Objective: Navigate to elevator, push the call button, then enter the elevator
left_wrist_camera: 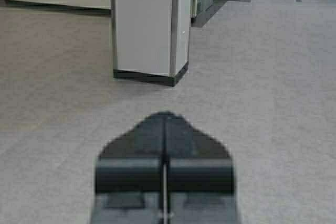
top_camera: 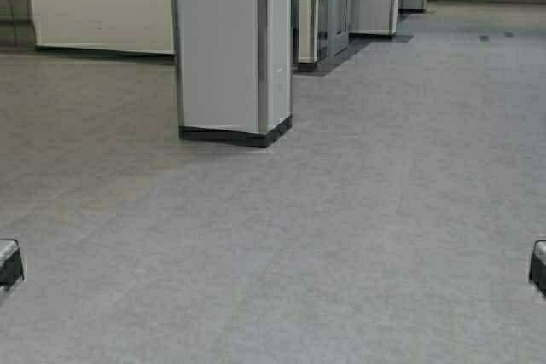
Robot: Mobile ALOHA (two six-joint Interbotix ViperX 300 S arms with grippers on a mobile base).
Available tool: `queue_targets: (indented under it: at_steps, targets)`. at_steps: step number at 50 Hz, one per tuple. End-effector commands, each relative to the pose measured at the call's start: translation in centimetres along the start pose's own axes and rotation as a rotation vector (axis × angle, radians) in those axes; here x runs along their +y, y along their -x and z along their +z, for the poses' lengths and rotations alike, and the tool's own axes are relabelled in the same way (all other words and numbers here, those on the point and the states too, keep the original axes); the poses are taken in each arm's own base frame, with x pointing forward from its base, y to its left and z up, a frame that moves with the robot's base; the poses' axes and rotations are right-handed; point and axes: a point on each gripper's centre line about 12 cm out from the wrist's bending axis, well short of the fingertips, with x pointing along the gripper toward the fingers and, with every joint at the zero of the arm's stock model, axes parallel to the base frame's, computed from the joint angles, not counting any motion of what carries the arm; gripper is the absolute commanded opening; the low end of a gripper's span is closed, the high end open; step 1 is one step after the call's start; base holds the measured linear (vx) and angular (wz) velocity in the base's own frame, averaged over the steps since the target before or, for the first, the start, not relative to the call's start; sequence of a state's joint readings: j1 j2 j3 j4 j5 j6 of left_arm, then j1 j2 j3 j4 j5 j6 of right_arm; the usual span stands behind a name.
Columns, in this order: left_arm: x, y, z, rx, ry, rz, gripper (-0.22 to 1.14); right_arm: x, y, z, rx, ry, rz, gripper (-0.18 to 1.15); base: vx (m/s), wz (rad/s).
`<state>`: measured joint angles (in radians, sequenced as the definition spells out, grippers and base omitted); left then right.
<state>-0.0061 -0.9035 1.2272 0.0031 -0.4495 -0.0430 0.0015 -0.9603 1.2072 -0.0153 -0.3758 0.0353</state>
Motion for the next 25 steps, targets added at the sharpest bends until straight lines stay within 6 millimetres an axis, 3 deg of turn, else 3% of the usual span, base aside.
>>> queue_targets:
  at_steps: [1, 25]
  targets:
    - [0.0, -0.21, 0.56, -0.018, 0.0, 0.0, 0.03, 0.01, -0.29, 0.86, -0.026, 0.005, 0.001, 0.04, 0.73, 0.11]
    - [0.01, -0.35, 0.23, -0.005, -0.003, 0.001, 0.03, 0.04, -0.05, 0.88, -0.032, 0.003, 0.002, 0.04, 0.74, 0.17]
